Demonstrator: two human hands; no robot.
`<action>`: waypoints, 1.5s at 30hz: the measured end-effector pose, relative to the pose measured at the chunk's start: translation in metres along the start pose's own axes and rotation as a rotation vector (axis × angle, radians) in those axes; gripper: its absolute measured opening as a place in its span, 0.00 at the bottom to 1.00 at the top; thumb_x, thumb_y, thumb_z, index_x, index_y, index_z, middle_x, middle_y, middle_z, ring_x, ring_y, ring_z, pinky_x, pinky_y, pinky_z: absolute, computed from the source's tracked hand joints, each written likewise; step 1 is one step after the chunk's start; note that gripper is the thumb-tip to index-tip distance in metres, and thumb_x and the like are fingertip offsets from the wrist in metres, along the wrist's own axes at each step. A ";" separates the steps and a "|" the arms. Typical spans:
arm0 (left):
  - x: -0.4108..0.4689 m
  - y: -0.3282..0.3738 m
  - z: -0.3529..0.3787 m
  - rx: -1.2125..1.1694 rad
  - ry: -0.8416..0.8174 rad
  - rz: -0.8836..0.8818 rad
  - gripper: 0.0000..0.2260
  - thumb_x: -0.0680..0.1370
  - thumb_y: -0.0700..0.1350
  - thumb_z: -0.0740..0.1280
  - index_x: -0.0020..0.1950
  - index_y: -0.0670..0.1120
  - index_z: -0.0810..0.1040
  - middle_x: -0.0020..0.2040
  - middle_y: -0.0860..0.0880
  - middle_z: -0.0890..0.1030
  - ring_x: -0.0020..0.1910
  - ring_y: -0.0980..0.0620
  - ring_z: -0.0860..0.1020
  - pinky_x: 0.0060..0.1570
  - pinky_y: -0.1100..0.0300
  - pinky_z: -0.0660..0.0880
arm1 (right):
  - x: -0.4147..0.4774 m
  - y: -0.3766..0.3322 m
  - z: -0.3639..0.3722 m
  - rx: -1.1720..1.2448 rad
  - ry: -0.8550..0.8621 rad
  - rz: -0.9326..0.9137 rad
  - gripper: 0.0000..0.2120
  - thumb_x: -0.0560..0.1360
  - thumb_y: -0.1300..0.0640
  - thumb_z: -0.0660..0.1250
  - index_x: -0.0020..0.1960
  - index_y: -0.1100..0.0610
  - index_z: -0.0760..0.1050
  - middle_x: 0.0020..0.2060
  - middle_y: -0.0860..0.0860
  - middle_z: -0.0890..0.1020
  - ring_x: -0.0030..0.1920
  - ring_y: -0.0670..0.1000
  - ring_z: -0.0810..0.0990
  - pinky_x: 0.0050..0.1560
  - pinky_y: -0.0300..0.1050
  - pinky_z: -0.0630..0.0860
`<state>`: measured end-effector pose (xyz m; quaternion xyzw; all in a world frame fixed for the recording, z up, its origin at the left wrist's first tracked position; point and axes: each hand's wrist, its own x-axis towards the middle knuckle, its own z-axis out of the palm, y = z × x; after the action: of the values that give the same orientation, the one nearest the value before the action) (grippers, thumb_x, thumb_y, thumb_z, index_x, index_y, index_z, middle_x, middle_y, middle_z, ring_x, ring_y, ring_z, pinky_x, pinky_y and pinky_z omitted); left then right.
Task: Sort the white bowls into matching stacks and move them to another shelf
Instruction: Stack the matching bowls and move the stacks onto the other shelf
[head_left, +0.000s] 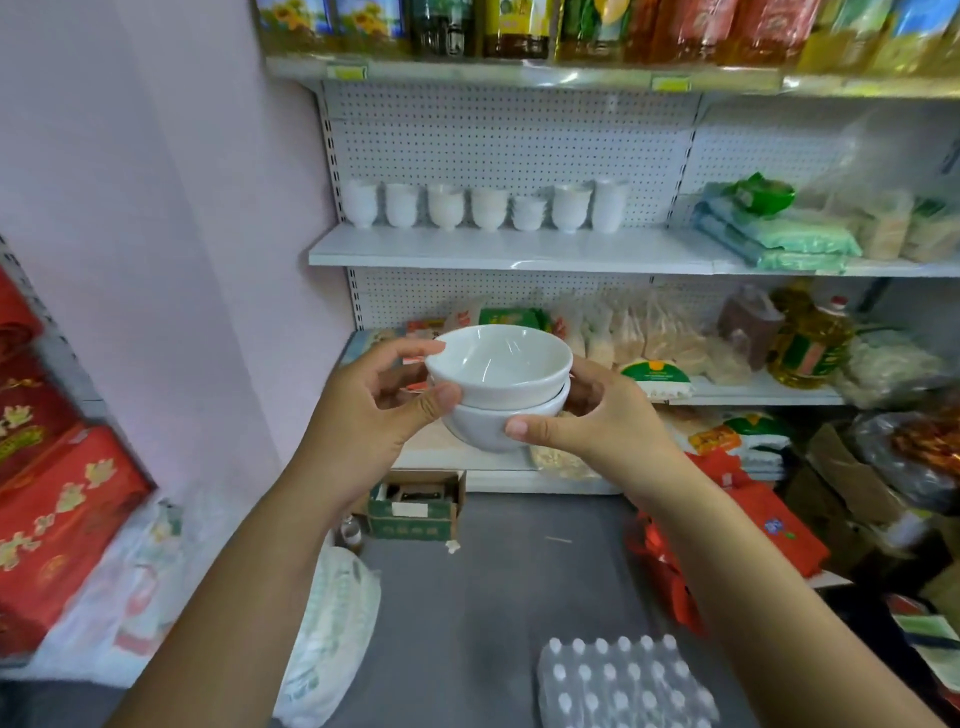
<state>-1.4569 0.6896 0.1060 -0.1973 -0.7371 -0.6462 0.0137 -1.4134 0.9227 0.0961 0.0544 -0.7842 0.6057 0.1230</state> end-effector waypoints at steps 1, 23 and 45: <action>0.014 -0.007 0.000 0.003 -0.009 -0.004 0.19 0.69 0.54 0.75 0.59 0.57 0.82 0.58 0.51 0.85 0.56 0.51 0.83 0.55 0.58 0.82 | 0.014 0.007 0.001 0.004 0.002 0.007 0.32 0.63 0.59 0.84 0.66 0.52 0.79 0.54 0.46 0.87 0.58 0.47 0.85 0.61 0.45 0.80; 0.427 -0.113 -0.035 0.122 -0.272 0.125 0.10 0.72 0.53 0.73 0.52 0.56 0.84 0.50 0.48 0.85 0.51 0.44 0.82 0.55 0.42 0.79 | 0.382 0.106 -0.008 -0.035 0.230 -0.009 0.37 0.61 0.51 0.86 0.68 0.48 0.78 0.58 0.46 0.85 0.62 0.48 0.83 0.66 0.57 0.78; 0.706 -0.181 0.144 -0.120 -0.281 -0.050 0.35 0.68 0.52 0.77 0.74 0.54 0.72 0.62 0.51 0.84 0.58 0.55 0.84 0.54 0.59 0.81 | 0.615 0.236 -0.212 -0.038 0.259 0.006 0.40 0.60 0.57 0.86 0.69 0.50 0.76 0.59 0.45 0.85 0.62 0.46 0.82 0.61 0.44 0.79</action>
<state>-2.1293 1.0043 0.1052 -0.2678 -0.6966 -0.6552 -0.1176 -2.0350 1.2273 0.0842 -0.0290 -0.7734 0.5929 0.2226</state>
